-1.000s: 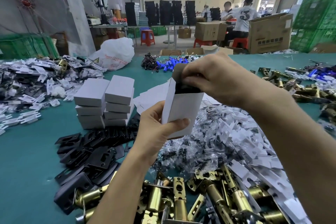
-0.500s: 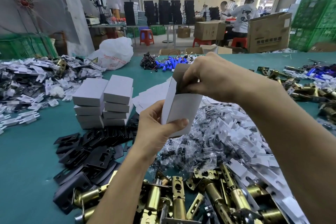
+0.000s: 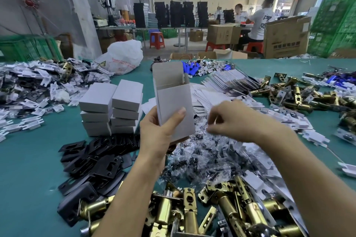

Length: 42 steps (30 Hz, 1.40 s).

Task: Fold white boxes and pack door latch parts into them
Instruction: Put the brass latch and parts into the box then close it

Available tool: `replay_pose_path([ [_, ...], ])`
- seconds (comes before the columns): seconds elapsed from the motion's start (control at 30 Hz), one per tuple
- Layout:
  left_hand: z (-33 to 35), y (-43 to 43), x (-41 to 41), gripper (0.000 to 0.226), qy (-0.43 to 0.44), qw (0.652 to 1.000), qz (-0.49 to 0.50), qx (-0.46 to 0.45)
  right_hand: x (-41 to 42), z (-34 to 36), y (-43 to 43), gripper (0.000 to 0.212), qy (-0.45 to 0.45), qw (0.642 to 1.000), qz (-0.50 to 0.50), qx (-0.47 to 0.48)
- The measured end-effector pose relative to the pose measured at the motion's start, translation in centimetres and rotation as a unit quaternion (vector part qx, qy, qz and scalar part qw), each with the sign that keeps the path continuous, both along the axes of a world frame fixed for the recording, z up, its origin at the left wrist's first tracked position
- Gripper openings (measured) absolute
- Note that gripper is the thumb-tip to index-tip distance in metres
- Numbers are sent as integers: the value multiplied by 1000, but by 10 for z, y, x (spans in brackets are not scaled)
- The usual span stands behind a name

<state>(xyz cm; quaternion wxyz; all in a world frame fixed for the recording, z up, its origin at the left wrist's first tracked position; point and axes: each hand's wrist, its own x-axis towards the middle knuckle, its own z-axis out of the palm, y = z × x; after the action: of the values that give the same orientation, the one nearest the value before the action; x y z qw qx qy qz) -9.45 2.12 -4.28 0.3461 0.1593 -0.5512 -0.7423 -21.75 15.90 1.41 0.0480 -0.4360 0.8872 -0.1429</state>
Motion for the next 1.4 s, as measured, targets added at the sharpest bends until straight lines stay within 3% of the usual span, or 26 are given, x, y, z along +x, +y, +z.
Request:
replay_pose_path([
  [0.1,3,4,-1,24,-2,1000,-15,-2,7,-25,-8,25,-26,996,18,80],
  [0.27,4,5,-1,20,14,999,-34,-2,7,-43,-14,13,69,994,7,79],
  [0.37,3,6,-1,21,3,999,-36,0,4,-33,-10,1,-24,999,13,-37],
  [0.47,2,5,0,38,-5,1000,-30,4,5,-12,-4,10,-100,982,-2,-159],
  [0.6,-1,1,2,51,-38,997,-64,1,10,22,5,10,-146,909,-28,-389],
  [0.7,-2,0,3,39,-60,992,-107,-10,20,42,2,6,-101,860,34,-499],
  [0.77,-2,1,3,33,-59,990,-124,-27,25,47,-8,6,-49,865,59,-495],
  [0.93,0,2,4,31,-46,989,-135,-36,33,46,-30,8,37,926,104,-361],
  [1.23,3,6,5,32,-29,994,-101,-40,40,51,-31,12,28,939,109,-324],
  [1.4,5,9,5,31,-15,994,-88,-57,45,51,-31,15,73,974,80,-201],
])
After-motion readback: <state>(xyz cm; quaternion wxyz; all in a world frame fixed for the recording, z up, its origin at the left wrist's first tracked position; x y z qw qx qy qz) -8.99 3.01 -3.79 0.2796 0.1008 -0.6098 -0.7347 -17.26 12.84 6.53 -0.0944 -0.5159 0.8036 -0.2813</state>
